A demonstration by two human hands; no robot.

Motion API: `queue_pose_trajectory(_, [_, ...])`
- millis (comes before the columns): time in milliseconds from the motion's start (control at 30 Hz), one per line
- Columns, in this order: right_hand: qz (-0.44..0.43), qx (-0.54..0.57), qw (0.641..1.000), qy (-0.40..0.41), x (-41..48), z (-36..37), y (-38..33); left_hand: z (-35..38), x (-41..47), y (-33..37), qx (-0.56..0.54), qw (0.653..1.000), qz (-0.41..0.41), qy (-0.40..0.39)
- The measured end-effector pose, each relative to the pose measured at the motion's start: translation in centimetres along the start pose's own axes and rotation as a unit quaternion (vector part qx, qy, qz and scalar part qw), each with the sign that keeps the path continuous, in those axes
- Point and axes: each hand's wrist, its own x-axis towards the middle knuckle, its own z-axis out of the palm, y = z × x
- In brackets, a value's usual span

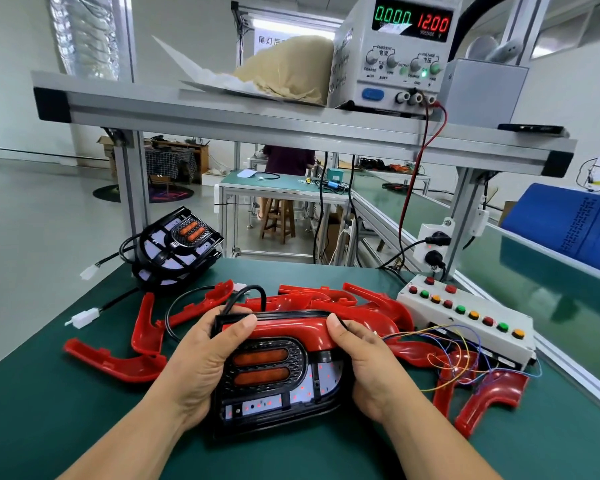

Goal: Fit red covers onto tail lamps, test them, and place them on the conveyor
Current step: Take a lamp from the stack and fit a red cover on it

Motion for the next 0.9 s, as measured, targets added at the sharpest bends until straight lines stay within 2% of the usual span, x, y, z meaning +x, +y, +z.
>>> queue_pose_trajectory(133, [0.004, -0.020, 1.000, 0.007, 0.13, 0.00, 0.00, 0.62, 0.03, -0.18, 0.018, 1.000, 0.008, 0.022])
queue_pose_trajectory(367, [-0.008, -0.046, 0.997, -0.067, -0.10, -0.30, -0.08, 0.30, 0.19, -0.12, 0.024, 0.999, 0.000, 0.034])
queue_pose_trajectory(900, [0.050, 0.023, 0.998, -0.040, -0.61, 0.06, -0.76, -0.25, 0.18, -0.05, 0.027, 1.000, -0.014, -0.001])
